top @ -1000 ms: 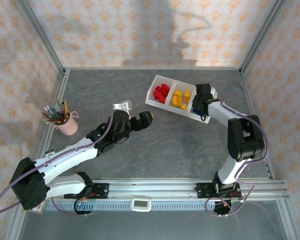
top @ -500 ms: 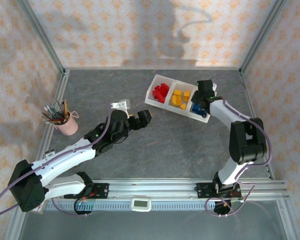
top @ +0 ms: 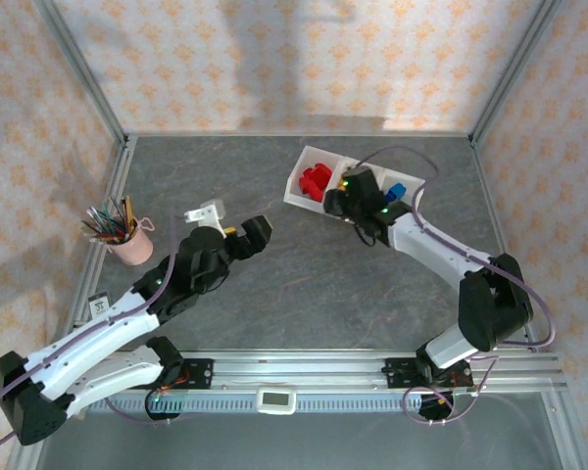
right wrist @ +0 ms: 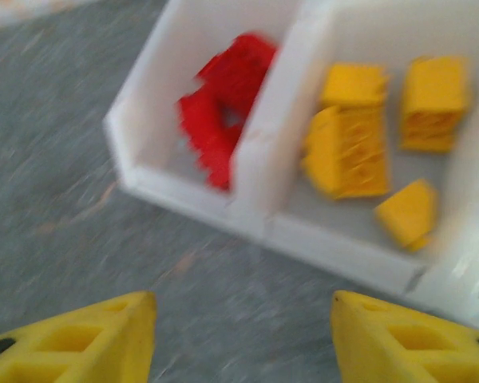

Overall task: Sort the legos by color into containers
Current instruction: Pick up the lego from the middle-left of the table.

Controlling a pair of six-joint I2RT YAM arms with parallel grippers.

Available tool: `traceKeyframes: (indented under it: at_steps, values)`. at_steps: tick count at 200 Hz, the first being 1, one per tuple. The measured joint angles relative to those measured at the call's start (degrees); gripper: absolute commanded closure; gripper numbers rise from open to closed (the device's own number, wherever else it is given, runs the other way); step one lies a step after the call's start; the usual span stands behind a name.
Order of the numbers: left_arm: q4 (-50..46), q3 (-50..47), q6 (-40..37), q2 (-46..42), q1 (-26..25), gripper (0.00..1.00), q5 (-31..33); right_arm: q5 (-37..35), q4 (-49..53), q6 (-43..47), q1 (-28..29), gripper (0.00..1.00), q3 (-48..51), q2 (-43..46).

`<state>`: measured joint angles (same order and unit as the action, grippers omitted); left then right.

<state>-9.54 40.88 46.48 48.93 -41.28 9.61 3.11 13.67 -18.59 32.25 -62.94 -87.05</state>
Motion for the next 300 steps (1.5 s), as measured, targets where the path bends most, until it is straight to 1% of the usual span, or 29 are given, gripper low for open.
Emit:
traceKeyframes:
  at_steps: [30, 62, 95, 122, 146, 173, 200, 213, 233, 266, 300]
  values:
    - [-7.6, -0.3, 2.4, -6.1, 0.0, 0.01, 3.6, 1.2, -1.9, 0.0, 9.7, 0.34, 0.0, -2.6]
    - [-16.9, -0.3, 5.9, -12.5, 0.0, 0.01, 8.0, 2.9, -5.2, 0.5, 19.2, 0.30, -0.9, -8.7]
    - [-25.4, -0.3, 9.2, -17.7, 0.0, 0.01, 11.9, 4.6, -8.1, 1.3, 26.0, 0.26, -5.4, -16.0]
    - [-31.4, 1.1, 11.3, -19.6, 0.0, 0.01, 14.7, 5.6, -10.1, 2.1, 29.7, 0.26, -11.0, -22.1]
    - [-34.8, 2.1, 12.6, -20.2, 0.0, 0.01, 16.8, 6.1, -10.8, 2.7, 31.3, 0.25, -15.8, -27.3]
    - [-37.3, 2.2, 13.8, -21.4, 0.0, 0.01, 18.9, 6.1, -10.5, 3.7, 31.6, 0.24, -21.4, -33.3]
    - [-38.1, 2.2, 14.6, -22.9, 0.0, 0.01, 20.3, 5.8, -9.5, 5.1, 31.6, 0.24, -27.0, -38.8]
    - [-38.5, 2.2, 14.8, -23.5, 0.0, 0.01, 20.9, 5.7, -8.9, 5.8, 31.6, 0.26, -29.2, -41.0]
    - [-39.0, 2.2, 15.1, -23.8, 0.0, 0.01, 21.2, 5.5, -7.3, 6.8, 31.6, 0.31, -32.6, -43.8]
    - [-39.0, 2.2, 15.0, -23.8, 0.0, 0.01, 21.4, 4.2, -4.0, 8.2, 31.6, 0.45, -38.0, -47.1]
    - [-39.0, 2.2, 15.0, -23.8, 0.0, 0.01, 21.4, 3.7, -3.1, 9.2, 31.7, 0.58, -38.7, -47.6]
